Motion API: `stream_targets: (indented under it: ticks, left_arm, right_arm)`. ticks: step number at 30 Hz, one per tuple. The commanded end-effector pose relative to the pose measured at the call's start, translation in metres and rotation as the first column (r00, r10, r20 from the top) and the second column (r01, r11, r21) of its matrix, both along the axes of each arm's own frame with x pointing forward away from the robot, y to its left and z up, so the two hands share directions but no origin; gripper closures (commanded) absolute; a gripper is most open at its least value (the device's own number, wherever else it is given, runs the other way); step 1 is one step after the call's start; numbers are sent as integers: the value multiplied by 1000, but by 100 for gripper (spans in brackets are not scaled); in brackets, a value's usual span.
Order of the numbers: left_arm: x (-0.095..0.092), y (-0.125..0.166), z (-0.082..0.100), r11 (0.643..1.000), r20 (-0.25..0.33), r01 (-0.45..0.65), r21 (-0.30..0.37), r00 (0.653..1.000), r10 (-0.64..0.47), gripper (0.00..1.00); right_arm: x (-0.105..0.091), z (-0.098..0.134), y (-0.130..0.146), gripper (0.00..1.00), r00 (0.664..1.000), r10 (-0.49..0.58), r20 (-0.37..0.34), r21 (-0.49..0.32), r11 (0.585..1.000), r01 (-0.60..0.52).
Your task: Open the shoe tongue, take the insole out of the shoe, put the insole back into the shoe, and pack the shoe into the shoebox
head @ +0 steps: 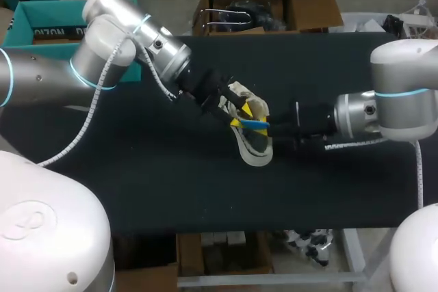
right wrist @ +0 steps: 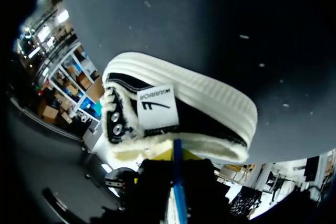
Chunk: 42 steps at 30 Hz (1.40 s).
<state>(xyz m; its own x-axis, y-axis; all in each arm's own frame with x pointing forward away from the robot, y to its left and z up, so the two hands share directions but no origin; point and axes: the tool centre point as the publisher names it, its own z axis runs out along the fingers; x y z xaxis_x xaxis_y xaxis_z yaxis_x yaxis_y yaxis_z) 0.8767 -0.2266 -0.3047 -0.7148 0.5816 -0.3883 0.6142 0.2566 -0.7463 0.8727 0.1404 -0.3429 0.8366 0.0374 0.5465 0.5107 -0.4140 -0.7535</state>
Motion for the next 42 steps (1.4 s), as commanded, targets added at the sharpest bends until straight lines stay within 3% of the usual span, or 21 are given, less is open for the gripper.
stream_targets:
  ticks: [1, 3, 4, 5, 8, 12, 18, 20, 21, 32, 42]
  left_arm:
    - [0, -7, -4, 1000, 1, -6, 13, 1000, 6, 100]
    - [0, -7, -5, 1000, 2, -7, 16, 1000, 7, 100]
    - [0, -7, -5, 1000, 2, -9, 18, 1000, 9, 100]
    - [0, -7, -6, 1000, 3, -11, 20, 1000, 11, 100]
    - [0, -5, -6, 1000, 6, -16, 24, 1000, 15, 100]
    - [-1, -4, -6, 999, 10, -18, 28, 1000, 18, 100]
    - [-3, -5, -8, 999, 14, -18, 33, 1000, 18, 100]
    - [-4, -7, -9, 999, 22, -18, 39, 1000, 17, 100]
    - [-5, -7, -9, 999, 28, -19, 41, 999, 18, 100]
    - [0, -6, -10, 996, 107, -85, 38, 991, 80, 100]
    - [14, -6, -27, 991, 79, -115, 72, 991, 110, 100]
  right_arm:
    - [-3, 0, -3, 100, 1000, -7, 5, 5, 1000, 7]
    - [-5, 2, -4, 100, 1000, -12, 12, 4, 1000, 12]
    - [-6, 3, -4, 91, 1000, -12, 13, 4, 1000, 12]
    - [-8, 5, -5, 69, 1000, -16, 16, 1, 1000, 16]
    - [-16, 14, -8, 57, 999, -36, 32, -14, 999, 37]
    - [-27, 27, -11, 62, 997, -53, 50, -42, 998, 56]
    - [-30, 36, -9, 79, 996, -51, 73, -56, 997, 55]
    - [-29, 36, -7, 89, 996, -44, 78, -57, 997, 49]
    - [-28, 36, -6, 100, 996, -43, 80, -59, 997, 48]
    - [-15, 23, -5, 100, 994, -22, 104, -89, 996, 31]
    - [-2, 9, -11, 100, 995, -16, 100, -78, 997, 24]
